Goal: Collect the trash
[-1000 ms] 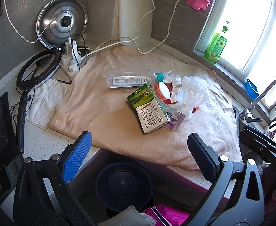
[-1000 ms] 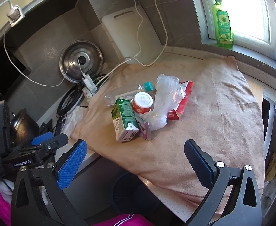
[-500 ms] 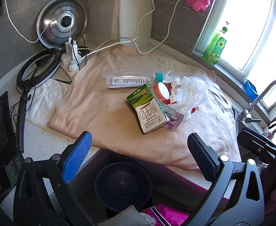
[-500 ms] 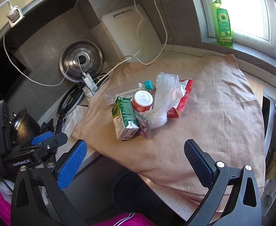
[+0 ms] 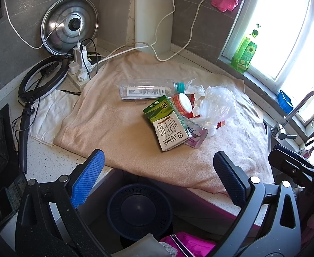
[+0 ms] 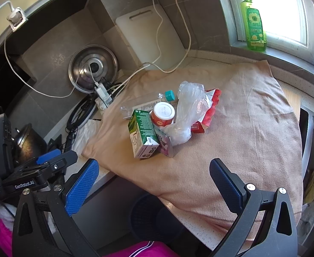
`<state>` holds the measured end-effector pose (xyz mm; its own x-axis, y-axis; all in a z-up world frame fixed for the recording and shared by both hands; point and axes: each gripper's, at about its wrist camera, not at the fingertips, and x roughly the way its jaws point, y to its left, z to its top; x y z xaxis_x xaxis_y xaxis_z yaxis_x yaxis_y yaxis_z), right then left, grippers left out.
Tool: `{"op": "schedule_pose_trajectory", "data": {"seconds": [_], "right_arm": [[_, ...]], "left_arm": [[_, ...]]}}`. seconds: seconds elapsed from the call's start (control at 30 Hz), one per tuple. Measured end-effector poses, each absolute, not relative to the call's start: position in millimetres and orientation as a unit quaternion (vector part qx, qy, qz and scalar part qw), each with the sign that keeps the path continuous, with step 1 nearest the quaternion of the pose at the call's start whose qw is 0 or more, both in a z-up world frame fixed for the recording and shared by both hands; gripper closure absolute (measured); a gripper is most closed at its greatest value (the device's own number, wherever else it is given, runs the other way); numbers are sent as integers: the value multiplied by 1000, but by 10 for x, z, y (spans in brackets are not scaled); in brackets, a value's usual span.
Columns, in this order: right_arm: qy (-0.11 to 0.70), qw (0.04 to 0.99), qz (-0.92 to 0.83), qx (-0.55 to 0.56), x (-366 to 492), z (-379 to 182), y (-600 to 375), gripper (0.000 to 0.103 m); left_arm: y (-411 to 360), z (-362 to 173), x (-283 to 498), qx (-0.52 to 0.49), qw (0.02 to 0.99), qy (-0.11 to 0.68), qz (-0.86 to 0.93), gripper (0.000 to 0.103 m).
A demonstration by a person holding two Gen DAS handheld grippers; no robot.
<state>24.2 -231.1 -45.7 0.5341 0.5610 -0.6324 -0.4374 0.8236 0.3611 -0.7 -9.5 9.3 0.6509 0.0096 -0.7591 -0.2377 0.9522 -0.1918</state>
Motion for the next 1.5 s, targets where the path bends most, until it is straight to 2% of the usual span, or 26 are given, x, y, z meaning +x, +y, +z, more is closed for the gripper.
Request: {"op": "schedule_pose_trajectory", "data": {"seconds": [0.83, 1.5], "right_arm": [[399, 867, 285, 83, 298, -496, -2316, 1], [429, 853, 280, 97, 669, -810, -2418, 1]], "left_arm": [[-167, 87, -3, -141, 896, 415, 70, 0], [109, -289, 424, -209, 867, 451, 44, 0]]}}
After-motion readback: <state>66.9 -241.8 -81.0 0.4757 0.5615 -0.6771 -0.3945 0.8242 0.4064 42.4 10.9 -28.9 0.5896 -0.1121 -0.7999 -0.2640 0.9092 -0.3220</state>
